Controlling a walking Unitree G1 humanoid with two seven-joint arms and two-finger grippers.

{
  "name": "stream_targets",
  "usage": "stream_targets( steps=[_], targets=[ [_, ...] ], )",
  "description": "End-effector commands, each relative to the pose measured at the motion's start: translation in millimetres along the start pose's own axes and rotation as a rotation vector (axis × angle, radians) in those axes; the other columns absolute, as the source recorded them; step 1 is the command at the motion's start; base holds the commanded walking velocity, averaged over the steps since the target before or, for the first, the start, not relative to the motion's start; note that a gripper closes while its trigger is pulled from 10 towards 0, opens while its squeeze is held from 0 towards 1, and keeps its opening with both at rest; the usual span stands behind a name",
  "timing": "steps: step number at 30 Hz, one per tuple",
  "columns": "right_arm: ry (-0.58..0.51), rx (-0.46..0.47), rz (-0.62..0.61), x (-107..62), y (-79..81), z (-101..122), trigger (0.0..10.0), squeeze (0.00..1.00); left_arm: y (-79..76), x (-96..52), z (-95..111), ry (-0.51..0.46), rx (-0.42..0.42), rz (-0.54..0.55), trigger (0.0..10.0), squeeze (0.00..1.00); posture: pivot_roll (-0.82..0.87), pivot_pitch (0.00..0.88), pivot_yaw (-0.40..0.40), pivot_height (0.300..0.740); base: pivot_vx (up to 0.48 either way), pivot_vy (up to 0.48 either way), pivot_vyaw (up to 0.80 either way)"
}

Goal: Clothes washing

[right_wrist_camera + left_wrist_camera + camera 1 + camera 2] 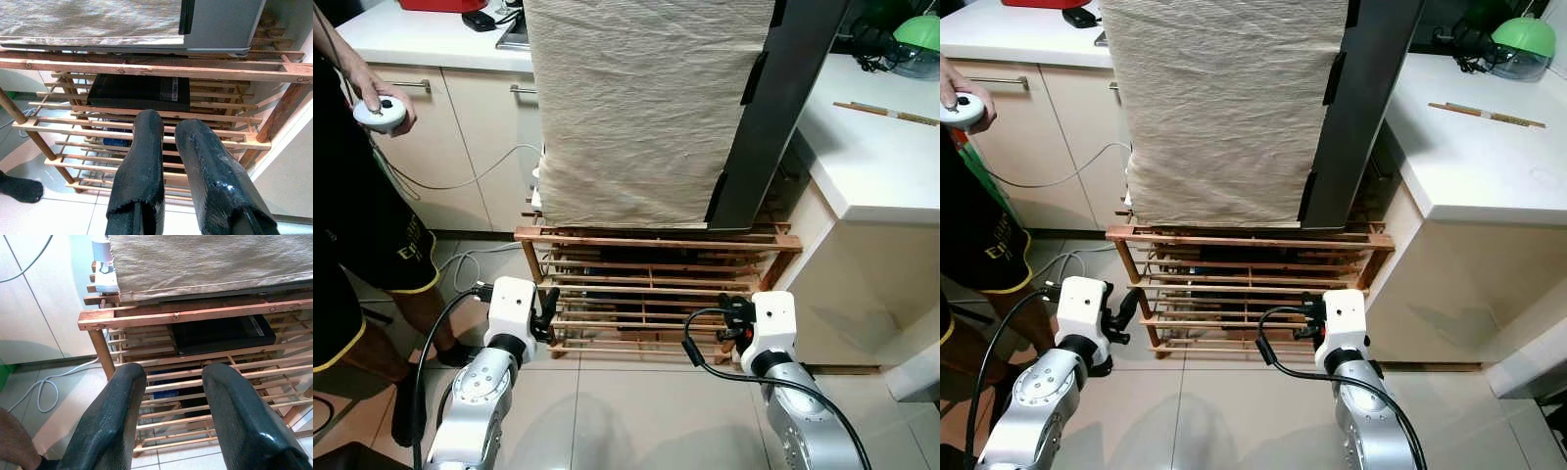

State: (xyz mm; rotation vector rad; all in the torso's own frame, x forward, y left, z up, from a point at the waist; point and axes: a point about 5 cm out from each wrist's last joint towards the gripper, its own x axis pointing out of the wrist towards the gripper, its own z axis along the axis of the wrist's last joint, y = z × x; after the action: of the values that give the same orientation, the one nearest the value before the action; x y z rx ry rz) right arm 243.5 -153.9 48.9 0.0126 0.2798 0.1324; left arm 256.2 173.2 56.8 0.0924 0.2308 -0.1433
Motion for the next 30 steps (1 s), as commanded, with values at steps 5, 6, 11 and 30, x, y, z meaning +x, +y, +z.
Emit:
stream_targets(
  steps=[5,6,11,30],
  targets=[
    [-0.009,-0.006,-0.001,0.6,-1.0,3.9,10.0,0.0,-1.0,1.6,3.7,-0.004,0.006,-0.011,10.0,0.0,-0.04,0.0,-0.005,0.74,0.0,0.0,0.0],
    [-0.009,-0.006,-0.001,0.6,-1.0,3.9,10.0,0.0,-1.0,1.6,3.7,-0.004,0.006,-0.011,10.0,0.0,-0.04,0.0,-0.005,0.74,0.0,0.0,0.0],
    [-0.009,-0.013,0.004,0.6,-0.3,4.0,10.0,0.0,-0.9,1.6,3.7,-0.003,0.007,-0.011,10.0,0.0,0.0,0.0,0.0,0.74,0.0,0.0,0.0],
    [-0.027,0.027,-0.029,2.1,-7.1,8.2,10.0,1.0,0.1,9.5,10.9,-0.045,-0.032,-0.017,10.0,1.0,-0.06,0.0,0.005,0.74,0.0,0.0,0.0]
  ],
)
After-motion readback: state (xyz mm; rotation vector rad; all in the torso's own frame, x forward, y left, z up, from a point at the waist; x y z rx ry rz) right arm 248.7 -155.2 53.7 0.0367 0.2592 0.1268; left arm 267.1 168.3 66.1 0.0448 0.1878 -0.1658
